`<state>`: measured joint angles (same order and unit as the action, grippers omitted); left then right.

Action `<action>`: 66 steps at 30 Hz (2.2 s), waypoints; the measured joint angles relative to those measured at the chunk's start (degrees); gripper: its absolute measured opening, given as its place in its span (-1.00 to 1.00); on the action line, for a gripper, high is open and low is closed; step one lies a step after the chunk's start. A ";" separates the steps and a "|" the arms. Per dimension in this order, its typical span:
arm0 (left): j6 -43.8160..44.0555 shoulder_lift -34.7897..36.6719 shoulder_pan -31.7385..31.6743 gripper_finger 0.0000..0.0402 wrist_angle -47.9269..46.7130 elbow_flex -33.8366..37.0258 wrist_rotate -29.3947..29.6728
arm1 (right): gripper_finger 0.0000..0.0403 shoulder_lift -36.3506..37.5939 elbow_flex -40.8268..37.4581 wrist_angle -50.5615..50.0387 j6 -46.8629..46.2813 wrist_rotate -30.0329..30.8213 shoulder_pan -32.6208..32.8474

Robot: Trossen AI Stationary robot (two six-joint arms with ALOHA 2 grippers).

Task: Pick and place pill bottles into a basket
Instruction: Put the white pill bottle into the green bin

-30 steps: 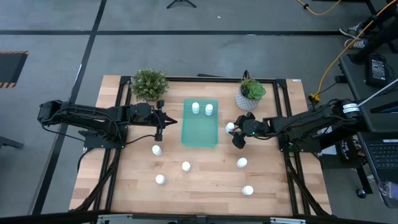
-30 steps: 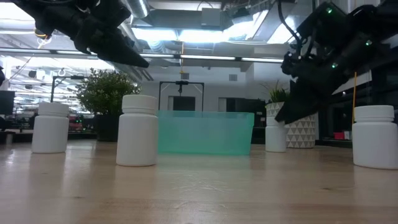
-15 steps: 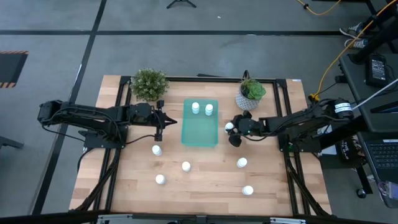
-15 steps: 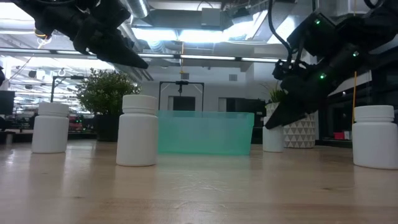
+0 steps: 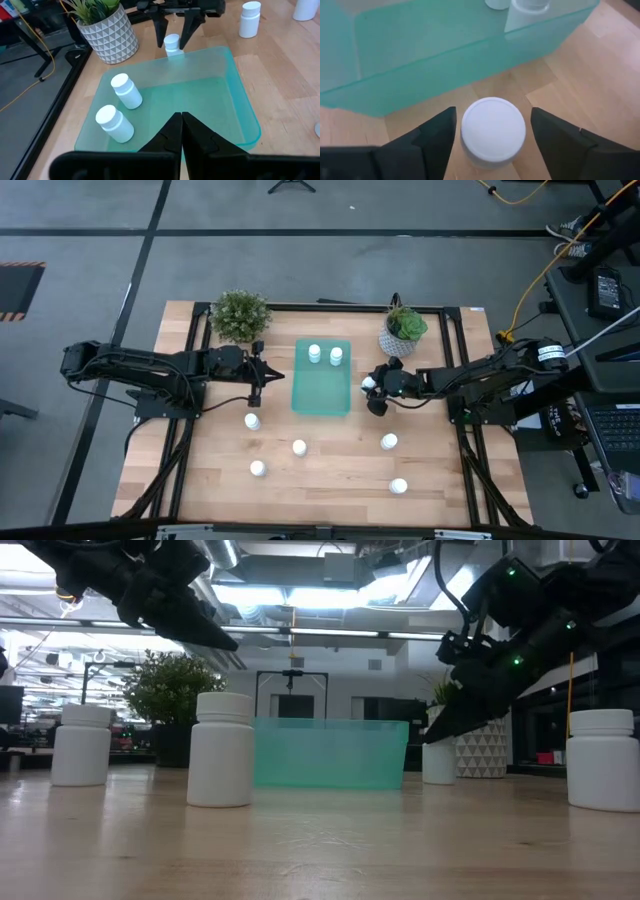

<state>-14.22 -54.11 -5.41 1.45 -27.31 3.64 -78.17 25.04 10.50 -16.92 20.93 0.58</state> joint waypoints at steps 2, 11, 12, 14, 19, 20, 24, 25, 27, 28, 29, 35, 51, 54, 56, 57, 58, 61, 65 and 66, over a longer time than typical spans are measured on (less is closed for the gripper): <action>0.00 0.00 0.00 -0.97 0.00 0.00 0.00 | 0.17 0.00 0.00 -0.01 0.51 0.00 0.00; 0.00 0.00 0.00 -0.99 0.00 0.00 0.00 | -0.25 0.04 0.00 -0.03 0.91 0.00 0.00; 0.00 0.00 0.01 -0.99 0.00 0.00 0.00 | -0.25 0.04 0.00 -0.04 0.93 0.00 0.00; 0.00 0.00 0.00 -0.99 0.00 0.00 0.00 | -0.25 0.04 0.00 -0.04 0.95 -0.01 0.00; 0.00 0.00 0.00 -0.96 0.00 0.00 0.00 | -0.25 0.04 1.66 -0.31 3.17 -1.33 0.00; 0.00 0.00 0.00 -0.97 0.00 0.00 0.00 | -0.25 0.04 2.43 -0.20 4.43 -1.33 0.00; 0.00 0.00 0.00 -0.99 0.00 0.00 0.00 | -0.25 0.07 5.91 -2.56 9.97 -1.27 -0.01; 0.00 0.00 0.01 -0.99 0.00 0.00 0.00 | -0.25 0.07 6.76 -3.23 11.16 -1.24 -0.14; 0.00 0.00 0.00 -0.99 0.00 0.00 0.00 | -0.25 0.07 8.10 -3.97 12.71 -1.20 -0.67; 0.00 0.00 0.01 -0.99 0.00 0.00 0.00 | -0.25 0.07 8.77 -4.65 13.17 -1.08 -0.96; 0.00 0.00 0.00 -0.98 0.00 0.00 0.00 | -0.25 0.07 9.49 -5.38 14.00 -1.05 -1.30; 0.03 0.00 0.00 -0.97 0.00 0.00 -0.02 | -0.25 0.07 14.08 -10.68 17.34 -1.01 -3.39; 0.07 -0.04 0.00 -0.98 0.32 1.26 -0.02 | -0.25 -0.94 18.14 -7.12 22.16 -4.74 -4.33; 0.07 -0.07 0.00 -0.99 0.09 1.68 -0.02 | -0.25 -1.87 18.14 -5.18 23.49 -7.01 -4.36; 0.09 -0.04 0.01 -0.99 0.55 1.68 -0.02 | -0.25 -2.40 18.14 -3.79 23.64 -8.79 -4.57; 0.04 -0.05 0.00 -0.99 0.83 1.68 -0.02 | -0.25 -2.64 18.14 -3.20 23.68 -10.01 -4.78; 0.03 -0.05 0.00 -0.98 1.16 1.68 -0.02 | -0.25 -2.75 18.14 -2.93 23.88 -11.36 -5.02; 0.00 -0.04 0.00 -0.96 1.68 1.68 -0.02 | -0.25 -2.82 18.14 -2.23 24.96 -14.34 -5.90; 0.04 -0.04 0.00 -0.97 1.64 1.68 -0.02 | -0.25 -2.82 18.14 -1.80 25.00 -17.26 -7.46; 0.02 -0.04 0.00 -0.98 1.66 1.68 -0.02 | -0.25 -2.82 18.14 -1.64 24.96 -18.37 -7.88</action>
<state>-14.20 -54.15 -5.41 3.11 -25.63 3.62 -80.99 43.18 8.87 8.04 2.55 -7.30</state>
